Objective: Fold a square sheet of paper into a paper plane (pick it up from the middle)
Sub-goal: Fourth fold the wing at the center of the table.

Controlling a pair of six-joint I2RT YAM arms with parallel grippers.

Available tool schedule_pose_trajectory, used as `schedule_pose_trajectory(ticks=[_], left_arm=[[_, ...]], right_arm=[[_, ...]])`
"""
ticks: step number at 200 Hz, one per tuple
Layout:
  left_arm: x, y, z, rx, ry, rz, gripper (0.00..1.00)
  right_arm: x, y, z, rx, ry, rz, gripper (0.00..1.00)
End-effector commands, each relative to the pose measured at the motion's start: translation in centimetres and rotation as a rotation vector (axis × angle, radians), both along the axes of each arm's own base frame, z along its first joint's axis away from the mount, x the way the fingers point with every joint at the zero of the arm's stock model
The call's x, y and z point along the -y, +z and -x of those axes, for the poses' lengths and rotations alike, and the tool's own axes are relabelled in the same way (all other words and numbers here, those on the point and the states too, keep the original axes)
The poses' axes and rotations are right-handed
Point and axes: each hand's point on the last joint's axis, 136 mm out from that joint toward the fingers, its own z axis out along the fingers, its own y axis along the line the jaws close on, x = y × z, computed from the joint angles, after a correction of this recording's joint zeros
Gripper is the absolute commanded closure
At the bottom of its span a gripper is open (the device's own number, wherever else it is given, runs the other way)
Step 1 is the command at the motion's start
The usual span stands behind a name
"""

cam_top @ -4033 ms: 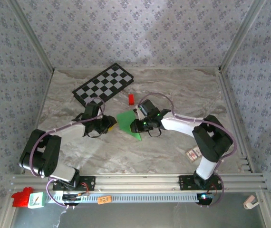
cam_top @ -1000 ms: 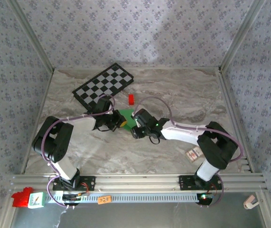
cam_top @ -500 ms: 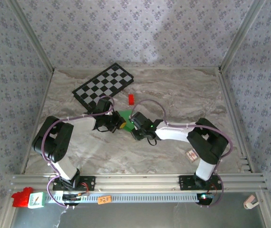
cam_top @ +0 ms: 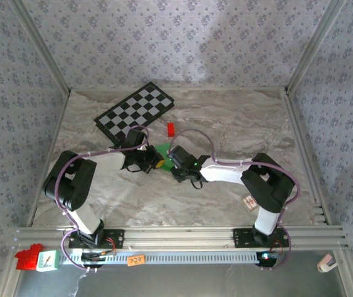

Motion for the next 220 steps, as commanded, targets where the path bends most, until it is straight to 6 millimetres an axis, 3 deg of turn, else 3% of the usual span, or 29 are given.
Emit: schedule_pose_trajectory(ticks=[1, 68, 102, 131, 173, 220], left_arm=[[0.5, 0.3, 0.0, -0.014, -0.015, 0.006, 0.92], [0.4, 0.4, -0.1, -0.012, -0.016, 0.000, 0.91], [0.4, 0.7, -0.2, -0.008, -0.014, 0.003, 0.89], [-0.1, 1.5, -0.6, 0.008, -0.002, 0.004, 0.81], [-2.9, 2.6, -1.1, 0.062, 0.066, -0.039, 0.60], [-3.5, 2.8, -0.5, 0.118, 0.100, -0.011, 0.61]], right_arm=[[0.8, -0.4, -0.1, 0.011, -0.004, 0.057, 0.72], [1.3, -0.7, 0.2, 0.008, -0.006, 0.073, 0.72], [1.2, -0.9, 0.4, 0.000, -0.002, 0.072, 0.77], [1.0, -0.9, 0.6, -0.008, 0.011, 0.057, 0.82], [-0.1, -0.1, 0.9, -0.049, 0.045, -0.049, 0.87], [-0.5, 0.1, 1.1, -0.145, 0.063, -0.205, 0.89]])
